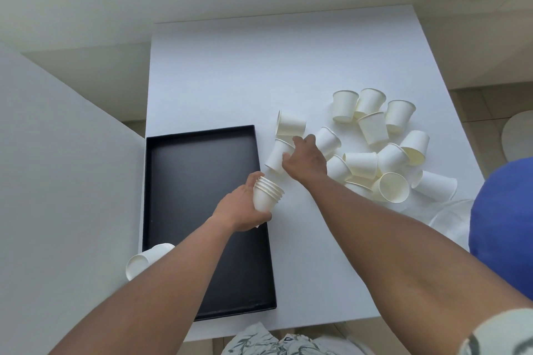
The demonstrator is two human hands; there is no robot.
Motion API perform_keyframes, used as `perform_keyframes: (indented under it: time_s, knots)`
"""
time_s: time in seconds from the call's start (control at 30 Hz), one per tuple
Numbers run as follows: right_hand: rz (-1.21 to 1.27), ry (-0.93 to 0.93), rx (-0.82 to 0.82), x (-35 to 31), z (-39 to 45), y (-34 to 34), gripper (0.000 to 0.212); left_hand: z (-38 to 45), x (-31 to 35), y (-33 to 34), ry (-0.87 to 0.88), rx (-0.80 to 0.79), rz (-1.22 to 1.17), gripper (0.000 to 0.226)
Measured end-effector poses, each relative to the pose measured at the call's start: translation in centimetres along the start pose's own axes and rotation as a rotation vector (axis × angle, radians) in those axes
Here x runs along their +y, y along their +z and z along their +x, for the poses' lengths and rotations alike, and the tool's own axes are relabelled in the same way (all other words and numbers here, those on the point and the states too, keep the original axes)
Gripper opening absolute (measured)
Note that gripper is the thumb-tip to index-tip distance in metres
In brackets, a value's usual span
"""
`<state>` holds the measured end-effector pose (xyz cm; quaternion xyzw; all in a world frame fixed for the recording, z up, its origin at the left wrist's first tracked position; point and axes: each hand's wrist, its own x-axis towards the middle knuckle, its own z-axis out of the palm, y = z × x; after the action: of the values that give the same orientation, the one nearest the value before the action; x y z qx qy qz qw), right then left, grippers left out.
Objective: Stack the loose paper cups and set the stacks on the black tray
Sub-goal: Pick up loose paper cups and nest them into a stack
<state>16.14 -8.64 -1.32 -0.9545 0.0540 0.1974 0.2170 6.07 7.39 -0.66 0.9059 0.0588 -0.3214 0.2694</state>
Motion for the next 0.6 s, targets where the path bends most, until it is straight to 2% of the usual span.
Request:
perform_keyframes:
  time_s: [0.13, 0.27, 0.6]
  knots:
    - [0.013, -0.070, 0.010, -0.1, 0.4, 0.8, 0.041, -0.1, -0.2, 0.0, 0.008, -0.017, -0.024, 0.092]
    - [0.074, -0.045, 0.001, -0.2, 0.5, 1.3, 0.035, -0.2, -0.6, 0.0, 0.000, -0.021, -0.032, 0.100]
    - [0.392, -0.095, 0.017, 0.6, -0.9, -0.4, 0.017, -1.0, -0.9, -0.7, -0.031, 0.007, -0.113, 0.098]
